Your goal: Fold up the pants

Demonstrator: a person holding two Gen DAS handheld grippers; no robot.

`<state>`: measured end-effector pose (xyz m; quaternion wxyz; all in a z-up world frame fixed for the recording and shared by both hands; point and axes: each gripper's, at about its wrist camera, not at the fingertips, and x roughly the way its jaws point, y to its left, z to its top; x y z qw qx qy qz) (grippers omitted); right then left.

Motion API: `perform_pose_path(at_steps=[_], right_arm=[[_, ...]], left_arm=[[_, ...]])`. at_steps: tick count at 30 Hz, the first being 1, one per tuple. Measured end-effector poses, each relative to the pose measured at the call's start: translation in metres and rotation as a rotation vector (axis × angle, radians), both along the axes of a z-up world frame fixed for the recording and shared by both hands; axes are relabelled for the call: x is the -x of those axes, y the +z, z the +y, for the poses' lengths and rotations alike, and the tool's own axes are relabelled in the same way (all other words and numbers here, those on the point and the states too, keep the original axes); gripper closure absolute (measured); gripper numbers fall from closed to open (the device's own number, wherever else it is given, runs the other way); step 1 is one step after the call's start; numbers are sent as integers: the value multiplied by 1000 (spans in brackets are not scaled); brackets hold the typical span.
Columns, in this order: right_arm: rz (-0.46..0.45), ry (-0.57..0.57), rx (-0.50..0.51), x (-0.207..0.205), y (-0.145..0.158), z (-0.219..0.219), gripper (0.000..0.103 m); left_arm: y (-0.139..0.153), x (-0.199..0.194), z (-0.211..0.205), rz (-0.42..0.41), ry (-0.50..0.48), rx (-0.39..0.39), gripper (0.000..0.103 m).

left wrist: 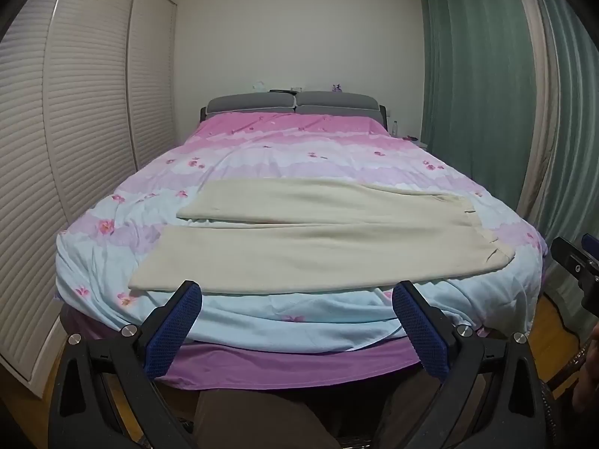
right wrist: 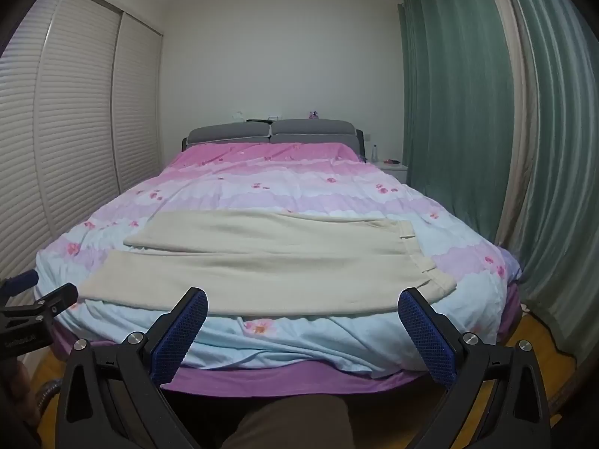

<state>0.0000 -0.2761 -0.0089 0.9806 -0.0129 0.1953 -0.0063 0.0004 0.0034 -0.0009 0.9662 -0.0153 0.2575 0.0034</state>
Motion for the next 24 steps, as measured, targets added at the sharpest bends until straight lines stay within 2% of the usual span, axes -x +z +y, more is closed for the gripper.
perform_pose_path(at_steps=[1, 6, 24], right_arm=[[0, -1, 2, 0, 0, 0, 0], [2, -5, 0, -1, 0, 3, 0], [-2, -2, -10, 2, 0, 1, 0]], left_arm=[[1, 3, -2, -28, -8, -25, 0], [1, 10, 0, -23, -13, -25, 0], [0, 0, -1, -16, -14, -32, 0]])
